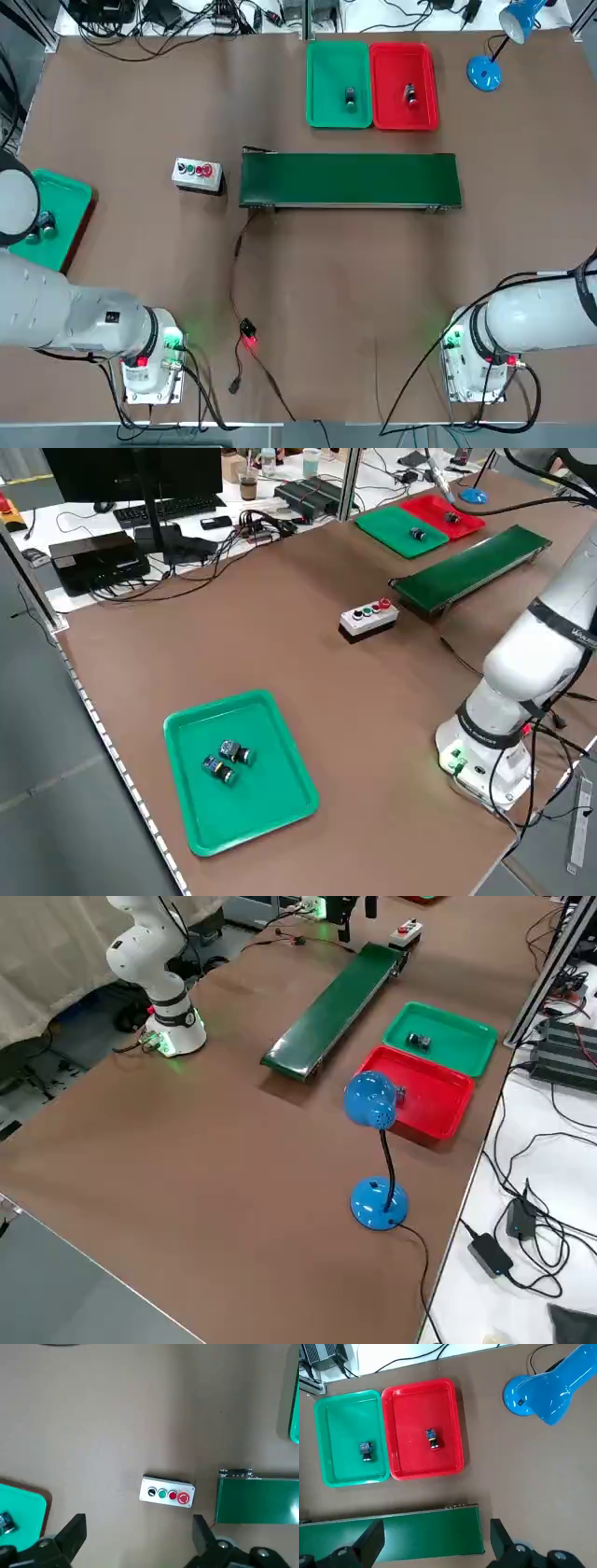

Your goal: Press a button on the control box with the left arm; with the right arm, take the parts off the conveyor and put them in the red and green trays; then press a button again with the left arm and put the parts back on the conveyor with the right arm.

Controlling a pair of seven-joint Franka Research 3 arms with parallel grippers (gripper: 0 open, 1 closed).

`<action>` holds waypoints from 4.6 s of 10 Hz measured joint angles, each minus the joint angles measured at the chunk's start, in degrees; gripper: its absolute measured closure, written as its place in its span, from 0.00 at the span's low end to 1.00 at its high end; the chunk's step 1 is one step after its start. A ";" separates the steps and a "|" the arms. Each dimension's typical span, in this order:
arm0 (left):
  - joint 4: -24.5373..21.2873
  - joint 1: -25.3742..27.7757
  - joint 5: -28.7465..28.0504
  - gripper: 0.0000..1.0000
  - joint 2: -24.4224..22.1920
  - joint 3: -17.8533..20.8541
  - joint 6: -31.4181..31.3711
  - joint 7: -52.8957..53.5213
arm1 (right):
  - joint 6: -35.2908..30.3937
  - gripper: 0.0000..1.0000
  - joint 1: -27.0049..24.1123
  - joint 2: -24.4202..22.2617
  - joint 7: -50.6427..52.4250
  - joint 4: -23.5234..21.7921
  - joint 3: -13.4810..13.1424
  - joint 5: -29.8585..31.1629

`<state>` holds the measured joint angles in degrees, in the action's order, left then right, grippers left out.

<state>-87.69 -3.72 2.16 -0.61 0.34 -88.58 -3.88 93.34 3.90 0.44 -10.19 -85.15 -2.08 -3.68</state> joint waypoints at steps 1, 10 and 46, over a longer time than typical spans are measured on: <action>-0.28 -0.01 0.00 0.00 0.10 0.00 0.01 0.00 | 0.00 0.00 0.84 0.02 -0.01 -0.05 0.01 0.00; -0.46 0.07 0.00 0.00 1.32 0.11 0.00 -0.05 | 11.18 0.00 6.97 13.66 0.01 -1.07 0.04 0.03; 1.62 -0.13 0.00 0.00 2.19 0.32 1.49 -0.36 | 41.37 0.66 6.86 46.36 13.07 0.15 -0.53 0.10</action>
<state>-86.07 -3.86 2.16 1.58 0.66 -87.09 -4.24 134.71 10.76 46.80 2.88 -84.99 -2.61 -3.58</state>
